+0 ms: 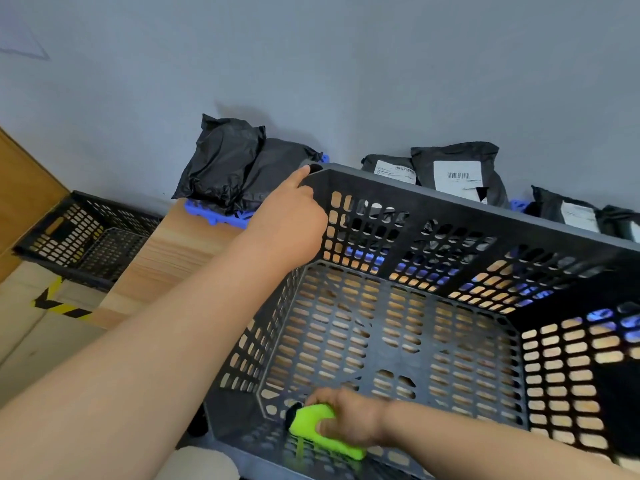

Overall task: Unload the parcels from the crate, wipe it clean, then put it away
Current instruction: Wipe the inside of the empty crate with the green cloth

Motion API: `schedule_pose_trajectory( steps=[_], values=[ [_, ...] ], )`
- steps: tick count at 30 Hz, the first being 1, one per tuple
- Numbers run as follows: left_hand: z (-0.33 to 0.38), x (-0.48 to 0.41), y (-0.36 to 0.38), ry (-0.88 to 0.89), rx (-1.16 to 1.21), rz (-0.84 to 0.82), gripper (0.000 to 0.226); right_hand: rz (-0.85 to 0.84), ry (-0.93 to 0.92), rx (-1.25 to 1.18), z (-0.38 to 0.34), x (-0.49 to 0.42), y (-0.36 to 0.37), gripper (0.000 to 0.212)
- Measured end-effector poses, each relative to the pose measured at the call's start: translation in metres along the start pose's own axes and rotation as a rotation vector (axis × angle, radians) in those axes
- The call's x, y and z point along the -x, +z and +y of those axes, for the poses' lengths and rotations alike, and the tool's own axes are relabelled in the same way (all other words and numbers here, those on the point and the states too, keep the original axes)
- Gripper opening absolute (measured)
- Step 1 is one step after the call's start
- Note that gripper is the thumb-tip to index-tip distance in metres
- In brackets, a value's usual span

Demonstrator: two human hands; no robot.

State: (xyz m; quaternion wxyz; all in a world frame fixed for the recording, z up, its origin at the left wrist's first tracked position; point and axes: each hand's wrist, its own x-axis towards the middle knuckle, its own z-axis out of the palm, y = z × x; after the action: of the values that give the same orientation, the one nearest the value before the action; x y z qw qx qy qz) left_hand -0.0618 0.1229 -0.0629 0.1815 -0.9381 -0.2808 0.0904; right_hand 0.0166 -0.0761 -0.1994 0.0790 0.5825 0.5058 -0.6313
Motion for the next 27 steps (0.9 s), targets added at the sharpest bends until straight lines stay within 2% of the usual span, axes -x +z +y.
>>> schedule_pose_trajectory(
  steps=[8,13,16,19,23,27],
  values=[
    [0.001,0.003,-0.003,0.022,-0.02,0.026,0.023,-0.07,0.091,0.101,0.032,0.032,-0.015,0.038],
    [0.014,0.0,-0.015,-0.056,0.096,0.056,0.027,-0.089,0.176,0.109,0.057,0.055,-0.02,0.038],
    [0.037,-0.01,-0.022,-0.059,0.245,0.192,0.039,-0.099,0.248,0.138,0.067,0.069,-0.021,0.043],
    [0.057,-0.022,-0.024,0.005,0.376,0.311,0.061,-0.075,0.315,0.215,0.069,0.084,-0.021,0.047],
    [0.069,-0.028,-0.023,0.042,0.464,0.304,0.075,-0.055,0.388,0.219,0.068,0.092,-0.016,0.049],
    [0.069,-0.03,-0.018,0.07,0.5,0.246,0.075,-0.013,0.397,0.113,0.053,0.088,-0.01,0.05]
  ],
)
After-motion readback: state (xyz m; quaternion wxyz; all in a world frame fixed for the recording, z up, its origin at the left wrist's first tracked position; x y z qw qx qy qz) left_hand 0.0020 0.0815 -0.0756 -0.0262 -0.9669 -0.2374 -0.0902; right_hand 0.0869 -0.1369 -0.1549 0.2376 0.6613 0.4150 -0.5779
